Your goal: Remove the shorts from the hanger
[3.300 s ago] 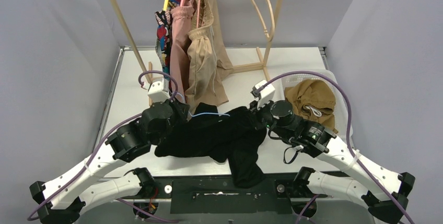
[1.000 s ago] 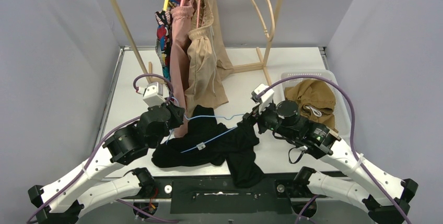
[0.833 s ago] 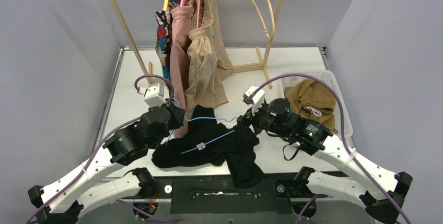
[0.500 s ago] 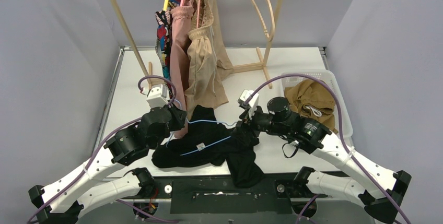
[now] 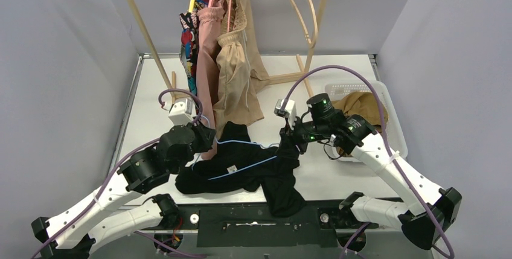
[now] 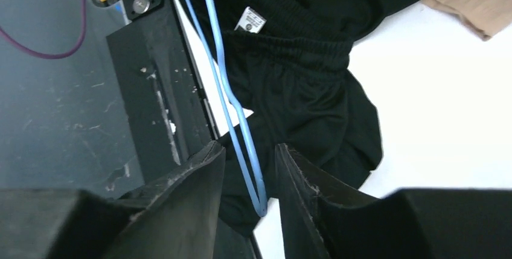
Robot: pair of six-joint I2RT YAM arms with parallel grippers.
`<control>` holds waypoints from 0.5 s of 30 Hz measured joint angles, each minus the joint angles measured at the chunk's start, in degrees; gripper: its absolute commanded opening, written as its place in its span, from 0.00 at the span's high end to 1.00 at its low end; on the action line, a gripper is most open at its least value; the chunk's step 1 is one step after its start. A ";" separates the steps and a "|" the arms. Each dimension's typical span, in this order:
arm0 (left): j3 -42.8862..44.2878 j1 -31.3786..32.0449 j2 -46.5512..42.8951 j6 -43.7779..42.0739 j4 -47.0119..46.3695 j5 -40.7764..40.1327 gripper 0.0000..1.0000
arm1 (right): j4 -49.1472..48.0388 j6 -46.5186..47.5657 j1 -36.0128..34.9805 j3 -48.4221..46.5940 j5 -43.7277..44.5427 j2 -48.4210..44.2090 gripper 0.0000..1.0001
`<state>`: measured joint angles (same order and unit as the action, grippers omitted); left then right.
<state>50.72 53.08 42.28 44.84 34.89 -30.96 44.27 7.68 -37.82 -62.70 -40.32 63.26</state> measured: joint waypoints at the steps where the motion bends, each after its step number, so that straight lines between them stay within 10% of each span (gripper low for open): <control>1: -0.02 0.00 -0.15 -0.02 0.02 0.04 1.00 | 0.55 0.46 0.35 0.02 -0.90 0.33 0.76; 5: -0.02 0.00 -0.90 -0.07 0.04 0.02 1.00 | 0.74 0.72 0.42 0.04 -2.89 -0.90 1.00; 8: 0.00 0.00 -0.87 -0.07 -0.20 0.22 0.97 | 0.24 0.72 0.33 0.35 -3.69 -3.08 1.00; 15: 0.00 0.02 -0.74 -1.07 -1.64 1.99 0.51 | -1.33 0.66 0.39 3.78 -3.65 -10.19 1.00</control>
<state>50.72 53.10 41.54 43.77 33.26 -28.97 42.94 8.34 -37.43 -58.92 -43.97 53.08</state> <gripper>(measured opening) 0.382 0.057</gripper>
